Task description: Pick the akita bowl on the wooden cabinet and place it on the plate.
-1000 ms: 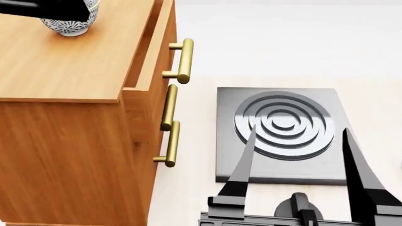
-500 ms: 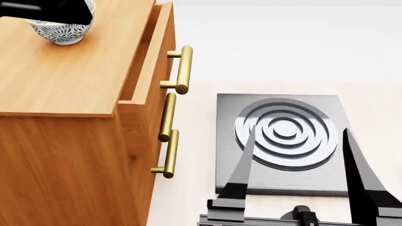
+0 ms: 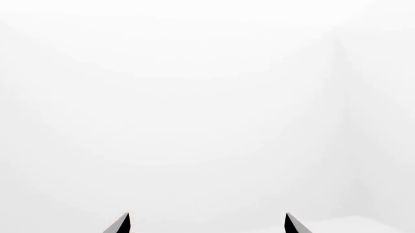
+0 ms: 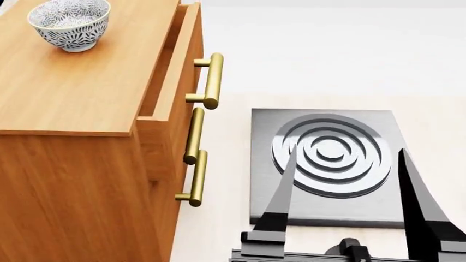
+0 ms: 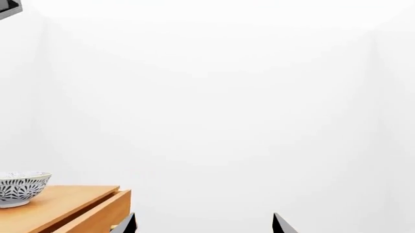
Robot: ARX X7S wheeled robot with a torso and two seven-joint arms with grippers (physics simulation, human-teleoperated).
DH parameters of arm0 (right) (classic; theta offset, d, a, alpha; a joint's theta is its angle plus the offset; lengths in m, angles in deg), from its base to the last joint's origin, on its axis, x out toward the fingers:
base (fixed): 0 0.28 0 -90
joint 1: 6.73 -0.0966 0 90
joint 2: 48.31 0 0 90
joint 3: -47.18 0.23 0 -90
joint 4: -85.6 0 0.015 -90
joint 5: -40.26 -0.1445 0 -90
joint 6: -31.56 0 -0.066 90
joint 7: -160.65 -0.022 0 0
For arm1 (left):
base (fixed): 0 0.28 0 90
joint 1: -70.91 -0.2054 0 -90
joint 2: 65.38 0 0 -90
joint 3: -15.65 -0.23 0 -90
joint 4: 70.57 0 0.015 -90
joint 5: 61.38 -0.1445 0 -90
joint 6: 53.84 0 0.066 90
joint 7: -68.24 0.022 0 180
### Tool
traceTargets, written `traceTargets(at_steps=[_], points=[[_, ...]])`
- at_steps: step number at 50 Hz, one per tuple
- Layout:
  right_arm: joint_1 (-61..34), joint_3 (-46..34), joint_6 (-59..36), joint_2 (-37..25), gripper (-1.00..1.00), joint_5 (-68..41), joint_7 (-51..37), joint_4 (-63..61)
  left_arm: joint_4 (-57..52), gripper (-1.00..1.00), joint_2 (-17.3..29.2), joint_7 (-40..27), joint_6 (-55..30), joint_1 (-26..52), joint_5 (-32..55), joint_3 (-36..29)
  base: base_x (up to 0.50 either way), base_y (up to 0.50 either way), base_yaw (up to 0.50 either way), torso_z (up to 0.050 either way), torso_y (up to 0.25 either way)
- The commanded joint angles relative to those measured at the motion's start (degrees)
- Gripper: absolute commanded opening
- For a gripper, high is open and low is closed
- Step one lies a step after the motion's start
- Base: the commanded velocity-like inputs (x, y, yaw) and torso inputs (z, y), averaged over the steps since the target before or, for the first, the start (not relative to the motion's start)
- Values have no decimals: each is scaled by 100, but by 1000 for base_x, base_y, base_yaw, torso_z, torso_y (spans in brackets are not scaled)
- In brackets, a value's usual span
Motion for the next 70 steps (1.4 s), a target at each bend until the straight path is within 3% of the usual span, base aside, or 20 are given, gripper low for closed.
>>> traceTargets(at_steps=[1,8,13,23,24,26,35,36,40,43,49,57,58,60,70], points=[[-6,30,53,-81,100,-107,-89,-15,954,100,75,361,460,485,-259,-476,0,0,0,0,0],[-25,-18,95,-157,100,-150,-168,-46,1885,100,87,559,627,1101,-451,-617,0,0,0,0,0],[-54,-39,112,-189,100,-193,-198,-14,2871,100,-17,795,1012,1560,-495,-349,0,0,0,0,0],[-86,-151,148,-255,100,-195,-269,2,4403,100,-25,1365,2011,1949,-1022,-770,0,0,0,0,0],[-86,-154,160,-259,100,-201,-274,6,4690,100,-14,1789,2303,2053,-1068,-937,0,0,0,0,0],[-94,-164,168,-270,100,-207,-283,20,4945,100,-25,1841,2395,2152,-1212,-1103,0,0,0,0,0],[-114,-216,216,-304,100,-195,-298,119,6953,100,-298,2517,3181,2937,-1692,-1648,0,0,0,0,0],[-116,-223,221,-306,100,-191,-300,130,7306,100,-346,2609,3417,3105,-2014,-2001,0,0,0,0,0],[-126,-238,236,-318,100,-186,-310,152,8592,100,-574,2895,3981,3553,-2116,-2085,0,0,0,0,0],[-123,-230,277,-308,100,-190,-319,198,9605,100,-645,2770,4590,3943,-1394,-3485,0,0,0,0,0],[-135,-257,281,-322,100,-199,-326,211,10352,100,-646,2586,4989,4212,699,-5372,0,0,0,0,0],[-166,-307,277,-336,100,-180,-337,244,10469,100,-645,2424,4487,4059,-588,-3935,0,0,0,0,0],[-165,-308,280,-340,100,-178,-339,250,10470,100,-618,2342,4289,4042,-735,-3310,0,0,0,0,0],[-168,-313,284,-345,100,-176,-341,262,10470,100,-639,2377,4139,4027,-1405,-2655,0,0,0,0,0],[-165,-284,325,-371,100,-224,-351,280,10470,100,-586,2367,3836,3991,-3546,-367,0,0,0,0,0]])
